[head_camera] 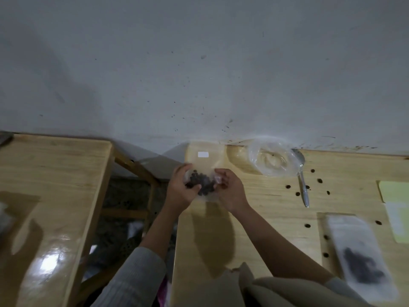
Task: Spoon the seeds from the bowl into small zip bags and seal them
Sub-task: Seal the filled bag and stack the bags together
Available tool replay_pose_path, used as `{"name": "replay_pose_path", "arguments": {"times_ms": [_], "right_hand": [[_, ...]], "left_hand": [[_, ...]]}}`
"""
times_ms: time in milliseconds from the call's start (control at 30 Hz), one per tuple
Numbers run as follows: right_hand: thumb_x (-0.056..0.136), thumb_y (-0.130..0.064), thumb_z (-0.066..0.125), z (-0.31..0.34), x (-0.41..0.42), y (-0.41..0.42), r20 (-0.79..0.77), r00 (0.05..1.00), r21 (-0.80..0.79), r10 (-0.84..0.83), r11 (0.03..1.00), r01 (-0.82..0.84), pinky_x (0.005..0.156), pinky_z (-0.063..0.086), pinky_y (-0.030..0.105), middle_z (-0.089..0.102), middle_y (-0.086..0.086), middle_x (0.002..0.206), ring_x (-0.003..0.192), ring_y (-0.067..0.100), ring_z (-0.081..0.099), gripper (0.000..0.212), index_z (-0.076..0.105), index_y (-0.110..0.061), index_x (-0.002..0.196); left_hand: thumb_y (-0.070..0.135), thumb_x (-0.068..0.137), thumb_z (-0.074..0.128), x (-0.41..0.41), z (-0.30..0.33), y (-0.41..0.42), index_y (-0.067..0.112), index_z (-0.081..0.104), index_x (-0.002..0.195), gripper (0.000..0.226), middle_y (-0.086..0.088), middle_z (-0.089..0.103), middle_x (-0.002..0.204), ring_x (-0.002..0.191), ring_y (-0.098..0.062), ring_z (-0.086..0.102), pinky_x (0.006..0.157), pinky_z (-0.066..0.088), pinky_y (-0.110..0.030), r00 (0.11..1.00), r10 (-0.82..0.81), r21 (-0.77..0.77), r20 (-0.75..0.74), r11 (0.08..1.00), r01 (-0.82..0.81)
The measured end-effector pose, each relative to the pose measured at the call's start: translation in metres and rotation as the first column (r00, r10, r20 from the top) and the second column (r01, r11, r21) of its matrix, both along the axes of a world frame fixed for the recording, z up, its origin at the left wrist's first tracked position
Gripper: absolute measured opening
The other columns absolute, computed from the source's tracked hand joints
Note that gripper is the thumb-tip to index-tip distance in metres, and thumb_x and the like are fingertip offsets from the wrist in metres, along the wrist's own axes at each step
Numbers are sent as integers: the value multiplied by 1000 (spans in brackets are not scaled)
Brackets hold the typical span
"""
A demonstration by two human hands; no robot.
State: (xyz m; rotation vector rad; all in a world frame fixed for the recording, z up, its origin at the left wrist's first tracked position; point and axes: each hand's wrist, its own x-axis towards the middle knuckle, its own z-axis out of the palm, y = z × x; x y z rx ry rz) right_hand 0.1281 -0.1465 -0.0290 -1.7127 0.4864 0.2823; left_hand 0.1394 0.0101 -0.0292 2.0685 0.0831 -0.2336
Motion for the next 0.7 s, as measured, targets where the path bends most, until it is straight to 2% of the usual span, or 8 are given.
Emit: {"name": "replay_pose_path", "arguments": {"times_ms": [133, 233, 300, 367, 433, 500, 633, 700], "right_hand": [[86, 7, 54, 5, 1, -13, -42, 994, -83, 105, 991, -108, 73, 46, 17, 54, -6, 98, 83, 6, 54, 41, 53, -14, 121], [80, 16, 48, 6, 4, -19, 17, 982, -106, 189, 977, -186, 79, 48, 23, 55, 6, 107, 97, 20, 55, 41, 54, -6, 115], [82, 11, 48, 8, 7, -20, 1, 961, -176, 276, 946, -271, 89, 47, 25, 55, 7, 117, 109, 20, 53, 37, 54, -9, 114], [85, 6, 48, 12, 10, -20, -17, 948, -162, 318, 935, -317, 87, 44, 18, 54, 3, 120, 111, 15, 51, 35, 54, -12, 114], [87, 4, 47, 16, 13, -19, -43, 941, -112, 334, 935, -337, 72, 44, 15, 56, 2, 117, 98, 13, 54, 34, 54, -17, 113], [88, -1, 47, 19, 14, -19, -96, 934, -71, 343, 934, -350, 59, 41, 19, 58, 4, 103, 79, 12, 53, 34, 54, -24, 112], [85, 0, 46, 21, 14, -23, -166, 906, -43, 389, 915, -401, 61, 44, 27, 55, 6, 88, 75, 17, 52, 39, 48, -25, 115], [84, -1, 47, 22, 14, -24, -185, 899, -58, 397, 909, -413, 59, 42, 28, 54, 6, 83, 70, 17, 51, 39, 47, -26, 114]], "left_hand": [[3, 76, 75, -1, 0, -12, 5, 51, 127, 56, -9, 45, 132, 119, -22, 48, 101, 46, -38, 999, 1, 13, -47, 1000, -1], [6, 76, 76, -2, 1, -11, 6, 52, 125, 55, -8, 46, 128, 116, -22, 49, 98, 47, -35, 996, 25, 21, -84, 1000, -23], [6, 77, 76, -3, 1, -10, 7, 51, 124, 54, -5, 45, 126, 114, -23, 50, 97, 49, -37, 996, 36, 6, -86, 999, -36], [2, 78, 74, -4, 2, -9, 6, 50, 125, 53, -2, 44, 122, 114, -23, 50, 96, 50, -39, 995, 54, -21, -85, 998, -56], [-1, 78, 72, -4, 1, -6, 6, 50, 125, 52, -1, 43, 120, 111, -20, 50, 95, 50, -34, 994, 69, -31, -80, 997, -72], [-3, 79, 70, -5, -1, -2, 4, 50, 124, 50, -4, 43, 121, 110, -20, 50, 91, 49, -29, 995, 61, -26, -73, 998, -63], [-7, 86, 60, -10, -5, -2, 2, 46, 126, 44, -3, 38, 123, 107, -18, 51, 80, 50, -13, 996, 2, -67, -92, 998, -8], [-7, 87, 57, -12, -7, -4, 2, 44, 128, 43, -3, 36, 124, 110, -19, 49, 82, 49, -15, 996, -34, -55, -77, 998, 30]]}}
